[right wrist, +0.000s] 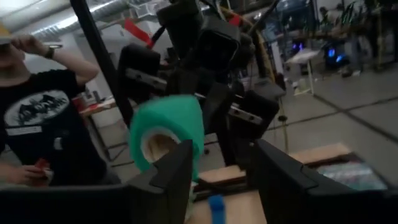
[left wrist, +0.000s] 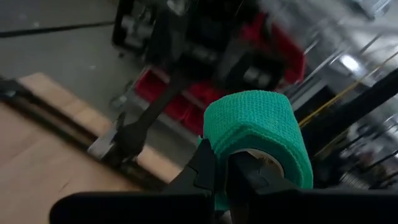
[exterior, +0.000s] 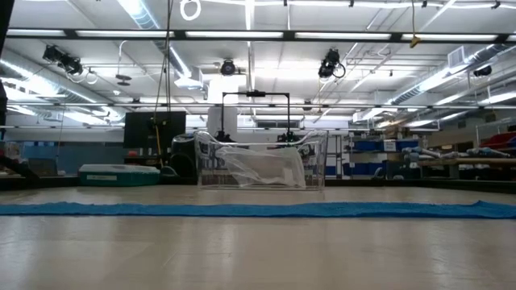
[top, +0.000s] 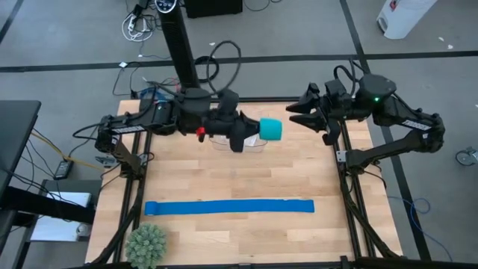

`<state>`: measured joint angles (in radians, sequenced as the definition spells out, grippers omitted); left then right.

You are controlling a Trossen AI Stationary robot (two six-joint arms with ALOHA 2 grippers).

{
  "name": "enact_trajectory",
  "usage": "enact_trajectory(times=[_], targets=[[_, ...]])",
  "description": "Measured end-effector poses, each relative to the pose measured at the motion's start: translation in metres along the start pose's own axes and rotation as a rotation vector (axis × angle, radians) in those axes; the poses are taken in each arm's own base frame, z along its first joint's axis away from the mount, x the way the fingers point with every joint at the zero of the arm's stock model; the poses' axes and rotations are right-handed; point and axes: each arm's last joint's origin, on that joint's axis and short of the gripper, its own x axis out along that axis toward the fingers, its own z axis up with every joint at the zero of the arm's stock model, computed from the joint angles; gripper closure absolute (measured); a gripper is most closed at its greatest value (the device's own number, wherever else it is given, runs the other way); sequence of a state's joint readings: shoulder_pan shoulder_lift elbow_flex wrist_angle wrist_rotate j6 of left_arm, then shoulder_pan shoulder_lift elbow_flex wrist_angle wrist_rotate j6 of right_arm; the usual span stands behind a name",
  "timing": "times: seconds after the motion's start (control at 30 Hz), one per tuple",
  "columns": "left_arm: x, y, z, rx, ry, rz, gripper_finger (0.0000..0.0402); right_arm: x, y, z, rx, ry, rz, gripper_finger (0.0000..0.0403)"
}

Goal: Roll bandage
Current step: Roll the green bandage

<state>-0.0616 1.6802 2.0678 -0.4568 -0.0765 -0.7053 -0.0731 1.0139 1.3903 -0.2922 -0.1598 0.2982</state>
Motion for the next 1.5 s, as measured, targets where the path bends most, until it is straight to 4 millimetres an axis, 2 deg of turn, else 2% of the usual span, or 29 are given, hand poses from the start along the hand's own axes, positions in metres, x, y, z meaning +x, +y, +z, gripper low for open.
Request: enact_trajectory(times=[0.17, 0.37, 0.67, 0.83, 1.03, 1.23, 1.5], targets=[[-0.010, 0.003, -0.016, 0.084, 0.136, 0.163, 0.0380, 0.000, 0.001, -0.010, 0.064, 0.095, -0.011, 0.0222], [-0.033, 0.011, -0.031, 0.187, 0.351, 0.378, 0.0380, 0.011, -0.001, -0.028, 0.087, 0.242, -0.032, 0.0219], [-0.039, 0.035, -0.069, 0.134, 0.788, 0.589, 0.0380, 0.032, -0.006, -0.041, 0.097, 0.309, -0.051, 0.0220], [-0.033, 0.044, -0.082, 0.143, 0.903, 0.663, 0.0379, 0.037, -0.008, -0.045, 0.118, 0.326, -0.059, 0.0220], [-0.004, 0.060, -0.107, 0.219, 0.977, 0.662, 0.0378, 0.038, -0.008, -0.045, 0.164, 0.327, -0.067, 0.0220], [0.017, 0.084, -0.147, 0.264, 1.071, 0.655, 0.0378, 0.025, -0.006, -0.045, 0.232, 0.358, -0.090, 0.0220], [0.019, 0.127, -0.203, 0.257, 1.201, 0.731, 0.0377, 0.005, 0.001, -0.042, 0.229, 0.384, -0.089, 0.0220]])
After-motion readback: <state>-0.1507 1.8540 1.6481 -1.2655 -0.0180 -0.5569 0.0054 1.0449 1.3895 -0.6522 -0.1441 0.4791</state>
